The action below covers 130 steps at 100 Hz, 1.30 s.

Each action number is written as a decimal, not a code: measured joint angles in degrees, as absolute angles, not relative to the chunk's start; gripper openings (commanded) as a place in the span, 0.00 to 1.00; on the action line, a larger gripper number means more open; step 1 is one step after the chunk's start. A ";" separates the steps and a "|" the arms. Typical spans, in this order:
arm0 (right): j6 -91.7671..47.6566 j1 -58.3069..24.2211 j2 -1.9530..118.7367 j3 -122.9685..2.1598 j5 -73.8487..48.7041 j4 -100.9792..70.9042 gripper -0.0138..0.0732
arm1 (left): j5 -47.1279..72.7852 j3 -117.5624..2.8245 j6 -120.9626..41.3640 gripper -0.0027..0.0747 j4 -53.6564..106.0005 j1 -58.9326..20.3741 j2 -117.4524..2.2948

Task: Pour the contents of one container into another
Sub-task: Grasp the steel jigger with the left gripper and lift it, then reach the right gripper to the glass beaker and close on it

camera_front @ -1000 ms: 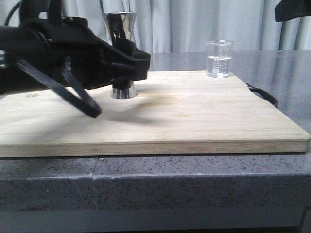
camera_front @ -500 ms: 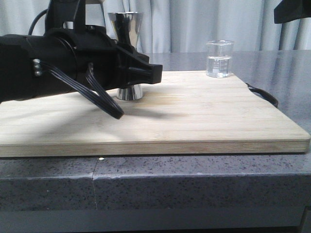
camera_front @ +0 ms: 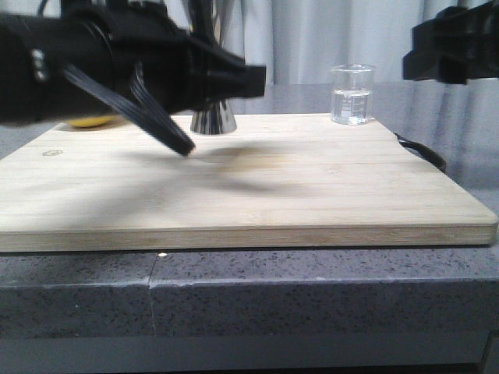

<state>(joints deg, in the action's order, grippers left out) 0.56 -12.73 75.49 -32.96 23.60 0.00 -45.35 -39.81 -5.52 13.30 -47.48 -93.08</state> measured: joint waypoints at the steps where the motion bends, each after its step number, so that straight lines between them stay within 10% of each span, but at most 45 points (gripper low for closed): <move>1: 0.56 -12.88 75.98 -32.96 23.96 0.00 0.68 | -45.20 -39.81 -5.52 0.01 13.21 -47.48 -92.67; 130: 1.47 -13.86 96.08 -39.60 44.36 6.10 0.73 | -39.05 -39.81 -5.52 0.01 12.52 -47.48 -86.39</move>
